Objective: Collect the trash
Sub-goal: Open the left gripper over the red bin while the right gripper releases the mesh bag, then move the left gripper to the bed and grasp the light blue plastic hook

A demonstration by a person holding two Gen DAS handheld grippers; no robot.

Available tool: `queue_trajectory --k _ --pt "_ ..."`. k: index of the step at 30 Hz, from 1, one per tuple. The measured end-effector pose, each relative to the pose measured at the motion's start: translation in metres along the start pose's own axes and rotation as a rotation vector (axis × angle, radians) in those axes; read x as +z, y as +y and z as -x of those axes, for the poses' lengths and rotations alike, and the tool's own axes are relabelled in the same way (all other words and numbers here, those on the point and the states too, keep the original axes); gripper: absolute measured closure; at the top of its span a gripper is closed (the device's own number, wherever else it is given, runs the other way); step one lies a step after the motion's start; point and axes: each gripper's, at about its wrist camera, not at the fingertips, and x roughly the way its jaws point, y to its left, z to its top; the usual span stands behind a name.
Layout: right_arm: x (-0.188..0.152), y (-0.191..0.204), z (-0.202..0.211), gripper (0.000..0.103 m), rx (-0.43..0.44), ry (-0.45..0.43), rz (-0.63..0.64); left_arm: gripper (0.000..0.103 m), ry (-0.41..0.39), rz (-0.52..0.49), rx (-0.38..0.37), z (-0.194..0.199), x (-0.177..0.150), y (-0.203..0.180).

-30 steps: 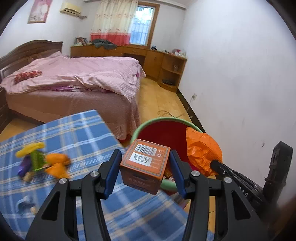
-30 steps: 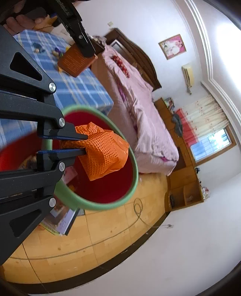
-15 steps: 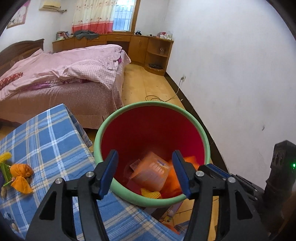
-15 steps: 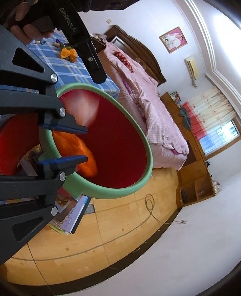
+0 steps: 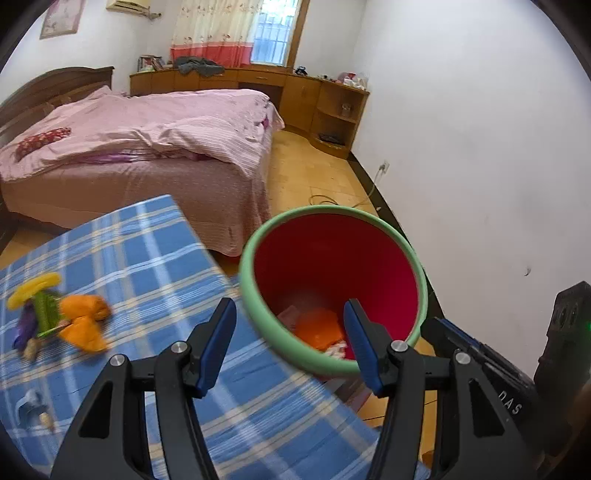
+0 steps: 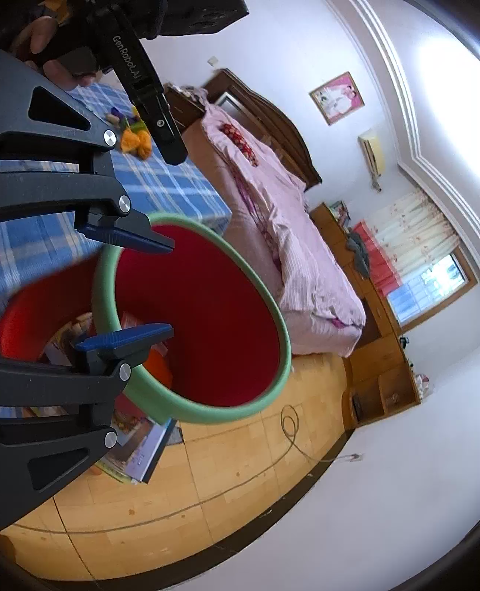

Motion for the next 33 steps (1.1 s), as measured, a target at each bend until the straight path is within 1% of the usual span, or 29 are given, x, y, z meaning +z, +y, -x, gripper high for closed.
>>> queue_trajectory --k 4,7,12,15,20,25,33 --pt "-0.005 0.016 0.004 0.059 0.029 0.012 0.021 0.042 -0.012 0.020 0.052 0.020 -0.006 0.019" --pt "-0.010 0.029 0.005 0.059 0.049 0.027 0.034 0.042 -0.009 0.055 0.095 0.032 -0.010 0.039" --pt "-0.021 0.050 0.002 0.058 0.076 0.071 0.056 0.042 -0.015 0.111 0.142 0.052 -0.022 0.072" --pt "-0.029 0.061 -0.002 0.056 0.084 0.100 0.069 0.042 -0.005 0.129 0.171 0.060 -0.030 0.093" --pt "-0.042 0.072 -0.006 0.056 0.088 0.143 0.087 0.042 0.006 0.144 0.246 0.073 -0.044 0.131" --pt "-0.049 0.079 -0.012 0.056 0.087 0.172 0.093 0.042 0.027 0.183 0.330 0.078 -0.056 0.173" --pt "-0.059 0.086 -0.030 0.056 0.092 0.235 0.089 0.042 0.077 0.231 0.413 0.079 -0.079 0.222"
